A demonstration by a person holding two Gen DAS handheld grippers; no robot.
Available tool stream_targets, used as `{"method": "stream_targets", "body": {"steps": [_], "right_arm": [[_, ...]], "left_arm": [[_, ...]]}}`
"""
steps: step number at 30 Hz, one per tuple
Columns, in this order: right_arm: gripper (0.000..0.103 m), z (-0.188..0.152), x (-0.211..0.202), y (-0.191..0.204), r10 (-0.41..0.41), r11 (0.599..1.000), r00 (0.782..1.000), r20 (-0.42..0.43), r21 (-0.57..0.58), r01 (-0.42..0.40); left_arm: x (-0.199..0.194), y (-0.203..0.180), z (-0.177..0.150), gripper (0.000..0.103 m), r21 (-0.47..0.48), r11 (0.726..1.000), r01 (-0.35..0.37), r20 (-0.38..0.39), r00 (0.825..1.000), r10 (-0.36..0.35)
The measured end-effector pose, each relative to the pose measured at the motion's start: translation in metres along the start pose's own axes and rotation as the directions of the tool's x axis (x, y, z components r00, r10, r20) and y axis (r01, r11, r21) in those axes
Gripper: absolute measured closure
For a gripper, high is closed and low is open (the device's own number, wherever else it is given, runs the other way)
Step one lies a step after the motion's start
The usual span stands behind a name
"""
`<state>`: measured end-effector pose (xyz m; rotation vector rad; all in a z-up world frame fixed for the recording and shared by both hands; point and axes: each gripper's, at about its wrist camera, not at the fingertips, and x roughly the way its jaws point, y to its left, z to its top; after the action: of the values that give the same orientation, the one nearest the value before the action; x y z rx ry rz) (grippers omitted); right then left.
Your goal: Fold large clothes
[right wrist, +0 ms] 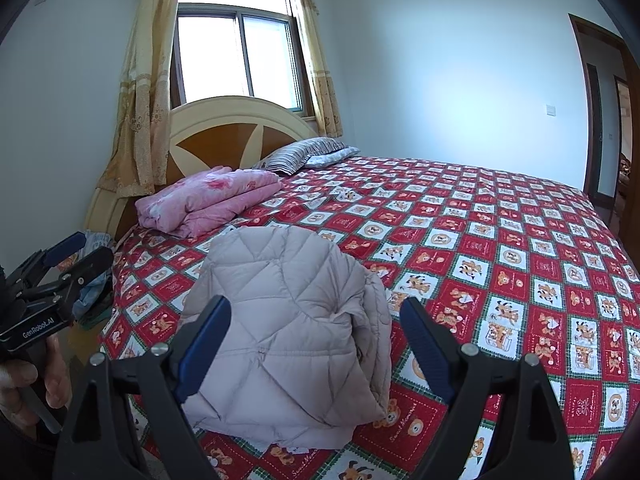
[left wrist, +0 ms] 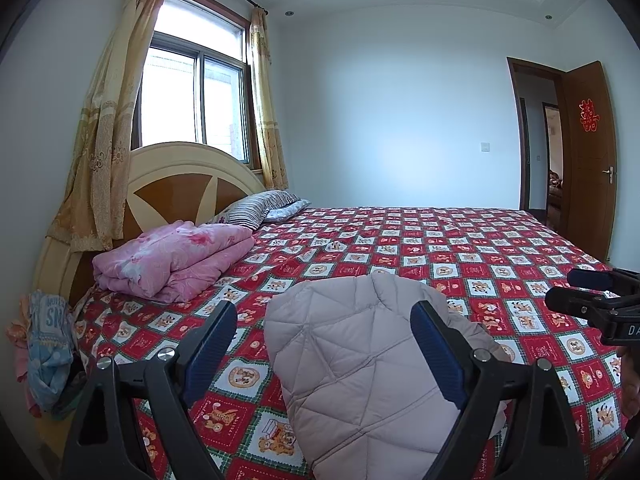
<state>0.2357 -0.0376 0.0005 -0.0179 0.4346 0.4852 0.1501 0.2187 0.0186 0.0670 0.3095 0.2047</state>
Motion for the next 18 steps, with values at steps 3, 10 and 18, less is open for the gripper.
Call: {"method": "stream_targets", "body": {"steps": [3,10,18], "right_arm": [[0.014,0.0001,0.001,0.0008,-0.002,1.0,1.0,-0.001,0.0,0.002],[0.014,0.0002,0.0008,0.0008,-0.001,1.0,1.0,0.0,-0.001,0.001],[0.014,0.002,0.0006,0.0036,-0.002,1.0,1.0,0.005,-0.008,0.002]], "left_arm": [[0.0005,-0.0008,-0.0006,0.013,0.005,1.0,-0.002,-0.003,1.0,0.002],[0.0022,-0.0022,-0.0004,0.009,0.01,1.0,0.002,-0.013,1.0,-0.001],[0.0005,-0.0046,0.002,0.008,0.02,1.0,0.003,-0.007,1.0,-0.003]]}}
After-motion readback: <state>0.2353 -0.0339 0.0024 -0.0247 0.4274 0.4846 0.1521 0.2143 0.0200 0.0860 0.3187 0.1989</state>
